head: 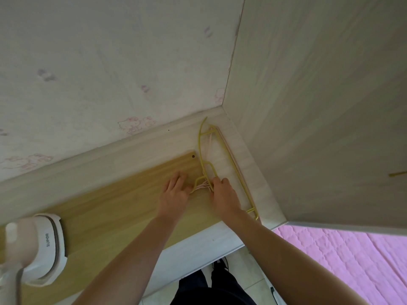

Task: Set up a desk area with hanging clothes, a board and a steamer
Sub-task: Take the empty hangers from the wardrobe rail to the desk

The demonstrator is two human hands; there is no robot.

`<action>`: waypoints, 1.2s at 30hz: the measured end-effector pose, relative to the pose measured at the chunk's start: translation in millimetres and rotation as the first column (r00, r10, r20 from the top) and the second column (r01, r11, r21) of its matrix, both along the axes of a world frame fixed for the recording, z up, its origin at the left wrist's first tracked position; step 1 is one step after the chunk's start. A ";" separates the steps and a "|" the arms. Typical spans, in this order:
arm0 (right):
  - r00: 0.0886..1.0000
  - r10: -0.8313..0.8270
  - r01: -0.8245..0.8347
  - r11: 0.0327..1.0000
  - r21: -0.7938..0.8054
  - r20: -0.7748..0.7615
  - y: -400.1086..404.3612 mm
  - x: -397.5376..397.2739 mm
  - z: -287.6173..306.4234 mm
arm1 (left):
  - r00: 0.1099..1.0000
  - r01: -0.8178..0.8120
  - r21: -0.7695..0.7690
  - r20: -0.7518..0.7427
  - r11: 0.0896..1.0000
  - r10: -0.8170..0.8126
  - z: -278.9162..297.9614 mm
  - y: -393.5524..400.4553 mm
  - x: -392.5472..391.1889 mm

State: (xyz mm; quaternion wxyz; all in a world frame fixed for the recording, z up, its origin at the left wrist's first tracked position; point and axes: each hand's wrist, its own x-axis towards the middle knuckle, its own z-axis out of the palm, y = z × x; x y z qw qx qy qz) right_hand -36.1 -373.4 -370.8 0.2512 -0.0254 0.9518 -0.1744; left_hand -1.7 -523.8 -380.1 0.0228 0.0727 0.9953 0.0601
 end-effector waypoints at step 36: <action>0.966 0.232 -0.214 0.966 0.147 -0.115 36.6 20.7 7.9 | 0.992 -0.111 -0.046 0.064 0.993 0.113 -0.3 11.6 15.5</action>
